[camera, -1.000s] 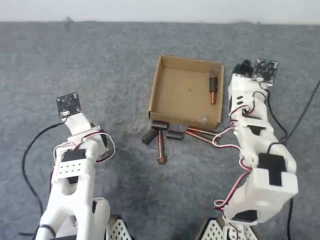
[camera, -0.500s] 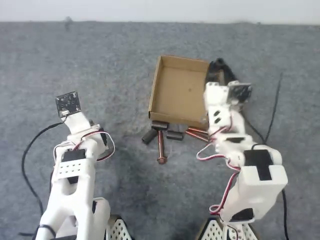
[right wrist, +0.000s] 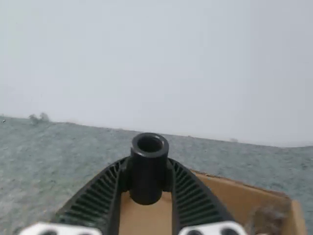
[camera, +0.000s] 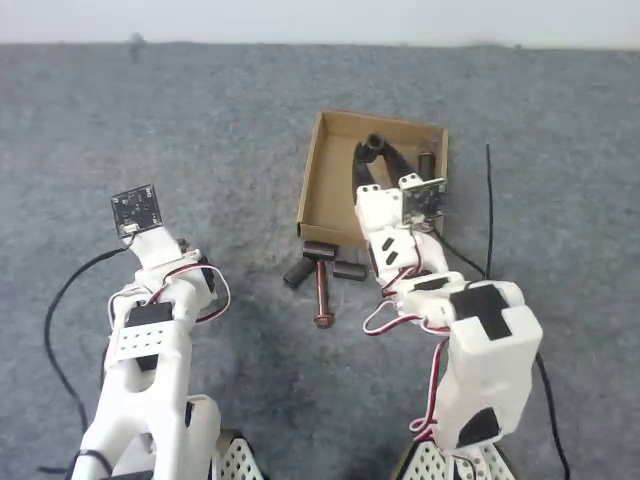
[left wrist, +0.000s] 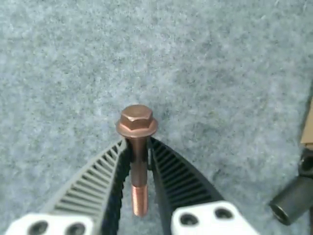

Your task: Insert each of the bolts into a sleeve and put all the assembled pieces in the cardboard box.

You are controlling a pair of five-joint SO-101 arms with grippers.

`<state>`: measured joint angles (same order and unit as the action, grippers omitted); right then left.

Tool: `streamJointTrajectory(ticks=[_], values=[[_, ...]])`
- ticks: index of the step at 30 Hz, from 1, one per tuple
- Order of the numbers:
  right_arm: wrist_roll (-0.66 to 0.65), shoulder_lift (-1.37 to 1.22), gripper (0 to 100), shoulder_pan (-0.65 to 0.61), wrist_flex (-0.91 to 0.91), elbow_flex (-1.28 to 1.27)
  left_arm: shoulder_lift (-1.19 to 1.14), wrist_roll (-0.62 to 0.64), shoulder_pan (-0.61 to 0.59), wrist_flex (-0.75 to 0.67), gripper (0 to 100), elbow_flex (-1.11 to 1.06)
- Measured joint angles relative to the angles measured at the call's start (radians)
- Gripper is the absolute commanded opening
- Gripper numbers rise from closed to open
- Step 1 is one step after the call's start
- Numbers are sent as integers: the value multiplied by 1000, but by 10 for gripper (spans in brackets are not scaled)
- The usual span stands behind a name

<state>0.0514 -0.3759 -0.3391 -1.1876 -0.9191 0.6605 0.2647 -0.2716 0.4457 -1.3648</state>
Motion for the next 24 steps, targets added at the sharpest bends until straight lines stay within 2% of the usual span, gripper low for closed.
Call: streamJointTrajectory(ticks=[3,11,24], values=[[0,-2,6,-6,-44,-15,0,0,0,0,13,0],[0,-2,6,-103,-348,-247,0,0,0,0,13,0],[0,0,6,-169,-532,-529,0,0,0,0,13,0]])
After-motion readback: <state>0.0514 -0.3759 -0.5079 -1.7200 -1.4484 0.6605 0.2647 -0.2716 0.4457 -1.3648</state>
